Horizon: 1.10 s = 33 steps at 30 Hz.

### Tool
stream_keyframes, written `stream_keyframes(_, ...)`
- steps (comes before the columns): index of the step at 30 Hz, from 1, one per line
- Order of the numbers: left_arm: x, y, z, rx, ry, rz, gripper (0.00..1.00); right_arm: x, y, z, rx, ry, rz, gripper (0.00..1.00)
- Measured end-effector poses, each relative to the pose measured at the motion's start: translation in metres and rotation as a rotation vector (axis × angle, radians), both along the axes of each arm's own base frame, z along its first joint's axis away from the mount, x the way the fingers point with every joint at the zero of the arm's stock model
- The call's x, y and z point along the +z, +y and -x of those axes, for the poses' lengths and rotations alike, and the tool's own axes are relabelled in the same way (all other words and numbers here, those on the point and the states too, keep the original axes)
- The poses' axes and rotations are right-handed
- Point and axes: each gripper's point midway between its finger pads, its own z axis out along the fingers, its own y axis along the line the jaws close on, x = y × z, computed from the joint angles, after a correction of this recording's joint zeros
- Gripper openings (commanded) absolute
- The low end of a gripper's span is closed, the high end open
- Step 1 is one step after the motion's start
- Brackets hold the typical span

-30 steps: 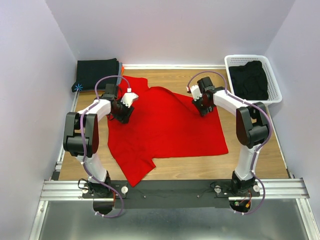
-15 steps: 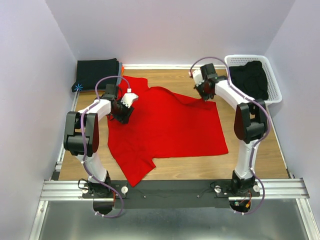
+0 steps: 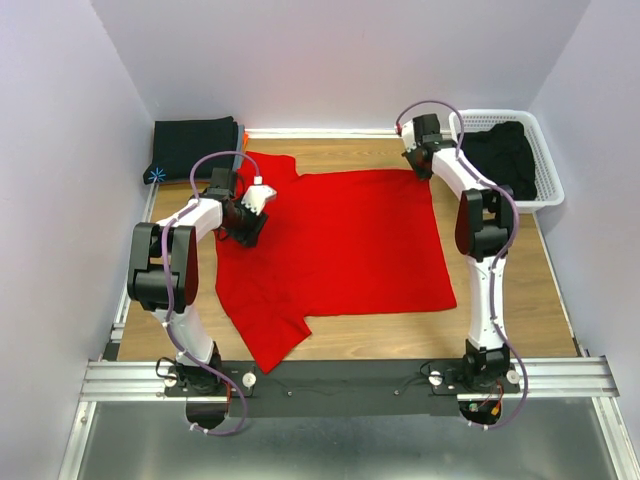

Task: Fold and stack the t-shirts
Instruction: Flatten the tshirt out

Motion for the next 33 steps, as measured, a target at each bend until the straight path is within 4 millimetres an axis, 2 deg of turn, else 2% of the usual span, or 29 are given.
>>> stream_keyframes(3,0.0,0.0,-0.001,0.006,-0.004,0.003,0.61,-0.012,-0.006,-0.003,-0.018,0.003,0.029,0.01)
stream_keyframes(7,0.002,-0.001,-0.004,0.01,-0.013,0.006,0.62,-0.016,-0.018,-0.013,-0.045,-0.021,0.065,0.01)
stream_keyframes(8,0.003,-0.001,-0.005,0.011,-0.016,0.006,0.62,-0.017,-0.024,-0.017,-0.055,-0.028,0.075,0.16)
stream_keyframes(12,0.016,-0.002,-0.018,0.019,-0.052,0.014,0.62,-0.014,-0.037,-0.022,-0.079,-0.048,0.107,0.61)
stream_keyframes(15,0.045,-0.005,-0.044,0.031,-0.13,0.031,0.63,-0.011,-0.042,-0.024,-0.09,-0.062,0.092,0.66)
stream_keyframes(18,0.073,-0.009,-0.067,0.041,-0.207,0.052,0.63,-0.005,-0.035,-0.018,-0.072,-0.059,0.062,0.69)
stream_keyframes(21,0.096,-0.011,-0.083,0.05,-0.258,0.07,0.63,0.018,-0.018,-0.003,-0.025,-0.062,0.003,0.7)
stream_keyframes(23,0.118,-0.015,-0.1,0.057,-0.309,0.09,0.62,0.042,-0.005,0.006,0.006,-0.082,-0.042,0.69)
stream_keyframes(26,0.12,-0.018,-0.116,0.064,-0.322,0.105,0.59,0.082,0.013,0.018,0.047,-0.125,-0.116,0.64)
stream_keyframes(28,0.121,-0.02,-0.134,0.081,-0.331,0.121,0.57,0.094,0.02,0.026,0.065,-0.134,-0.153,0.55)
stream_keyframes(29,0.12,-0.022,-0.142,0.092,-0.332,0.13,0.56,0.096,0.023,0.03,0.072,-0.132,-0.168,0.52)
stream_keyframes(30,0.116,-0.023,-0.15,0.104,-0.325,0.138,0.56,0.094,0.025,0.035,0.075,-0.121,-0.186,0.45)
stream_keyframes(33,0.107,-0.027,-0.176,0.134,-0.325,0.161,0.53,0.069,0.03,0.05,0.072,-0.05,-0.223,0.36)
